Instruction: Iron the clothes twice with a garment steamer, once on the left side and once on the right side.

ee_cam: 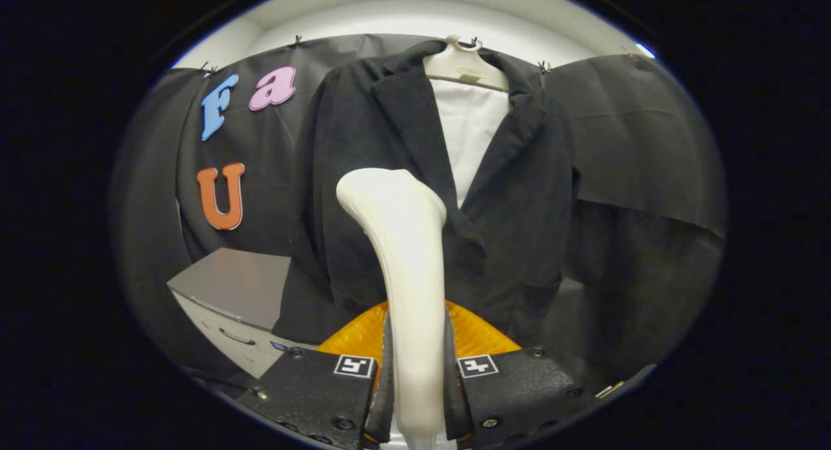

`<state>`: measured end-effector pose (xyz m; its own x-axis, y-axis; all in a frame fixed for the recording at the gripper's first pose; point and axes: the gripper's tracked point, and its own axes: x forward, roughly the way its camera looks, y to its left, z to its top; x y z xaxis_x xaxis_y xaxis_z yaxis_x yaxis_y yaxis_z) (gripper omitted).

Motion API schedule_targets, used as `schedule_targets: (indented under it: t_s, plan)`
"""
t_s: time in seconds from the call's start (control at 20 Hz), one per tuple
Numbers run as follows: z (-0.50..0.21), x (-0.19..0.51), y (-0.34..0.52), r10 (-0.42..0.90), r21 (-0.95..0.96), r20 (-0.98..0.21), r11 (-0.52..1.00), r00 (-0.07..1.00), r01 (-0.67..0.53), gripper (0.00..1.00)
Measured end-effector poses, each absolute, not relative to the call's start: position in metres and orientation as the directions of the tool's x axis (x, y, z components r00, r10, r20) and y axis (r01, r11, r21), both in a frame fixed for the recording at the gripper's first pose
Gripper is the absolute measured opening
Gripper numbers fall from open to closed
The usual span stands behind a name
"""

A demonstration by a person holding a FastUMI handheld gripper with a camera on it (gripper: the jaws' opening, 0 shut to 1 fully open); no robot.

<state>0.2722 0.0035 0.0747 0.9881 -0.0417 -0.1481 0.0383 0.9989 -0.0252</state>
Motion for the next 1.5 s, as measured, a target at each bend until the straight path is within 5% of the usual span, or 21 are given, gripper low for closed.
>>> schedule_targets:
  t_s: [1.5]
  plan:
    - [-0.140, 0.266, -0.022, -0.093, -0.042, -0.454, 0.996, 0.886, 0.083, 0.34]
